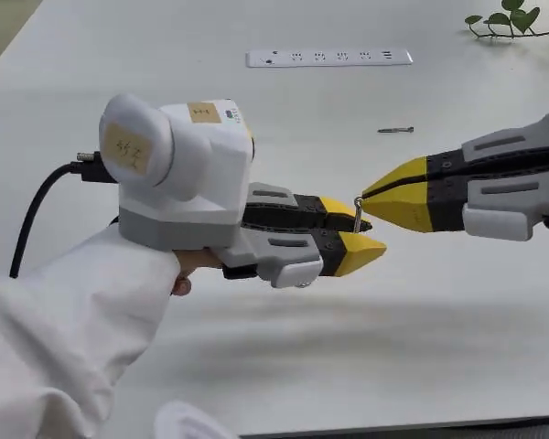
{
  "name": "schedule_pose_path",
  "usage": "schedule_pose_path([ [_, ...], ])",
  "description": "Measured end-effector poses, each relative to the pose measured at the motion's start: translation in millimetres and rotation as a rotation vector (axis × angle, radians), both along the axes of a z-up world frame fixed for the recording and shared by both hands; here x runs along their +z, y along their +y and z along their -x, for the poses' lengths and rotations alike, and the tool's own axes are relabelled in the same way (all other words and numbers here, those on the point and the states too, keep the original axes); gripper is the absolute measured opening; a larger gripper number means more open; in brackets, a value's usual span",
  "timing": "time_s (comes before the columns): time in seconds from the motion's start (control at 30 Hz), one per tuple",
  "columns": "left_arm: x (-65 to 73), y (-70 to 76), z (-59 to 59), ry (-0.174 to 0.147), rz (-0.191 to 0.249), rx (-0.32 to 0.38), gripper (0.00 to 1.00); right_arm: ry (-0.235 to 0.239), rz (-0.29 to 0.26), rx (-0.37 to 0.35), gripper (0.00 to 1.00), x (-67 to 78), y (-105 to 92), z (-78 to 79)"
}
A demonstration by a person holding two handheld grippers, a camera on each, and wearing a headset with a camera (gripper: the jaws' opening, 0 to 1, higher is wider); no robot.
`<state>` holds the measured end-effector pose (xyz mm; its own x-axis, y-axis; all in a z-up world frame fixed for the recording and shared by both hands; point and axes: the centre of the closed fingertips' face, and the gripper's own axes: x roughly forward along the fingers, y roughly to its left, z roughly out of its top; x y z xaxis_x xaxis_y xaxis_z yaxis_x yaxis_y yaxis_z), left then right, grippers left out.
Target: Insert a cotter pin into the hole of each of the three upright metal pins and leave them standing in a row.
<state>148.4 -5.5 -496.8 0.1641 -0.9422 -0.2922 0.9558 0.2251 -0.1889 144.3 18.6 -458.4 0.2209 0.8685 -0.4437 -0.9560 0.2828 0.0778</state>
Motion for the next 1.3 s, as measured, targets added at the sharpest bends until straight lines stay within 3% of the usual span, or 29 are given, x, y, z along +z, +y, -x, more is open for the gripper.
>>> schedule_pose_path([
  [0.07,0.8,1.7,-1.2,-0.011,-0.002,0.001,0.02,0.005,-0.006,0.002,0.0,0.8,0.9,0.8],
  [0.23,3.5,5.1,0.3,-0.018,-0.005,-0.012,0.0,0.006,-0.011,0.003,0.0,2.4,1.7,-0.2],
  [0.47,4.4,7.2,4.1,-0.103,-0.071,-0.04,0.0,0.01,-0.015,0.008,0.0,3.0,1.7,0.9],
  [0.6,3.8,7.2,5.3,-0.125,-0.103,-0.053,0.0,0.009,-0.01,0.013,0.0,2.4,0.9,2.2],
  [0.9,1.7,6.8,3.9,-0.146,-0.135,-0.053,0.0,0.005,0.035,0.01,0.0,-5.2,-1.1,1.5],
  [0.97,0.6,6.5,3.5,-0.15,-0.142,-0.05,0.0,0.022,0.036,0.005,0.01,-7.0,0.3,1.8],
  [1.3,-1.7,3.5,4.3,-0.146,-0.144,-0.053,0.0,0.017,0.085,0.019,0.0,-11.0,4.1,0.3],
])
